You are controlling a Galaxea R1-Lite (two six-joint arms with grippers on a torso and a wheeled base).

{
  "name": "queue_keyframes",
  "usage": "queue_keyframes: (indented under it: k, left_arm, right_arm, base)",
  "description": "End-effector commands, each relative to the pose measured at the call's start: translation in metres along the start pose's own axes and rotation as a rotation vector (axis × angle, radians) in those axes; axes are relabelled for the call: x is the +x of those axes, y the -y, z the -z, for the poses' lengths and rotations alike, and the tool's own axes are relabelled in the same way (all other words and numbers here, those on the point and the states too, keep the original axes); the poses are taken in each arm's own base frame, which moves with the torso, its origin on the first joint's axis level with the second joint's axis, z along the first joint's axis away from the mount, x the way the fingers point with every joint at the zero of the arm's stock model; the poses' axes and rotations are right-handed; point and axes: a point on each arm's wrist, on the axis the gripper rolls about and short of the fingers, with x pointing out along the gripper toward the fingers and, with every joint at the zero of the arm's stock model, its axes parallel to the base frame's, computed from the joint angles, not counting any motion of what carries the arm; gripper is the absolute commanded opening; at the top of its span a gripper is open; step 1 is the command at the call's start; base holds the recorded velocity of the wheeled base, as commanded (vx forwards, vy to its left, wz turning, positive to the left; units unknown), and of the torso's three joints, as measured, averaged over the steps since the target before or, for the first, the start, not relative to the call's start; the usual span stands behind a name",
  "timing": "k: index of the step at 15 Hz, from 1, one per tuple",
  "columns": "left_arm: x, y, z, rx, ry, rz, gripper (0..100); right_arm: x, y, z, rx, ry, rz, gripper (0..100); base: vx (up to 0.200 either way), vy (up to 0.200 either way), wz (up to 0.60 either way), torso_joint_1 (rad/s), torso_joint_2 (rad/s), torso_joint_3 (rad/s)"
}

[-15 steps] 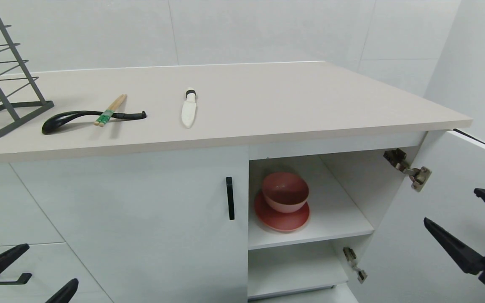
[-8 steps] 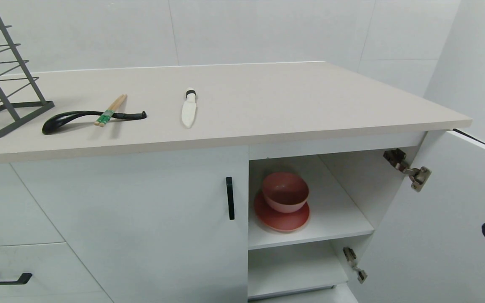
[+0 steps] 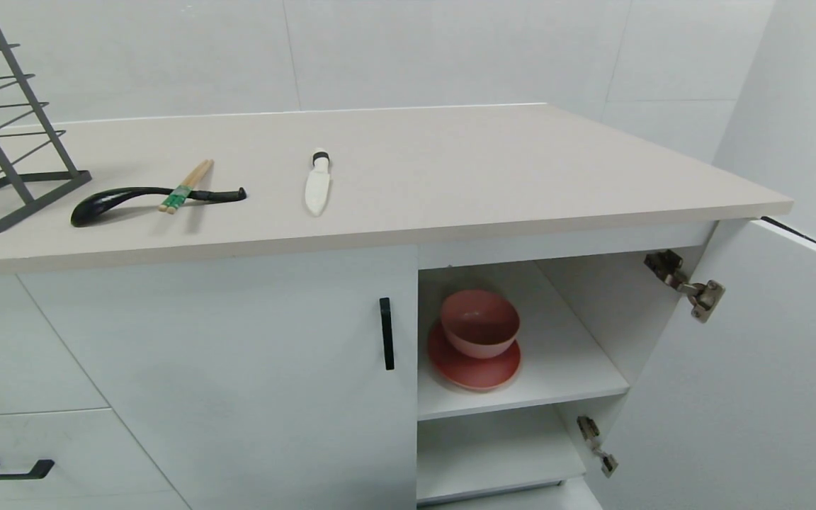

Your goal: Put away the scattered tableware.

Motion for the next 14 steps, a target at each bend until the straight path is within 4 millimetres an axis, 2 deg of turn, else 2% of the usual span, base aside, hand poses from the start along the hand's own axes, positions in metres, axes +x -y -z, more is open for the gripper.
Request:
queue_keyframes:
  k: [1,3,4,13,14]
  left_arm:
    - [-0.003,0.0,0.001,-0.014,0.036,0.002,100]
    - [-0.004,0.0,0.001,-0.017,0.045,0.002,100]
    - [-0.004,0.0,0.009,0.012,-0.042,-0.007,100]
    - [-0.004,0.0,0.008,0.017,-0.022,-0.011,100]
    - [-0.004,0.0,0.008,0.018,-0.022,-0.011,100]
  right_arm:
    - [-0.026,-0.005,0.019,0.056,0.038,0.041,100]
    - [-0.026,-0.005,0.024,0.065,-0.016,0.051,100]
    - [-0.029,-0.005,0.044,0.044,-0.219,0.079,100]
    - [-0.028,-0.005,0.042,0.062,-0.194,0.087,100]
    - [-0.028,-0.005,0.042,0.065,-0.194,0.087,100]
  base:
    - [0.0,0.0,0.0,0.0,0.0,0.0]
    - [0.0,0.0,0.0,0.0,0.0,0.0]
    - [0.0,0.0,0.0,0.0,0.0,0.0]
    - [0.0,0.0,0.0,0.0,0.0,0.0]
    - [-0.2,0.0,0.0,0.002,0.0,0.002]
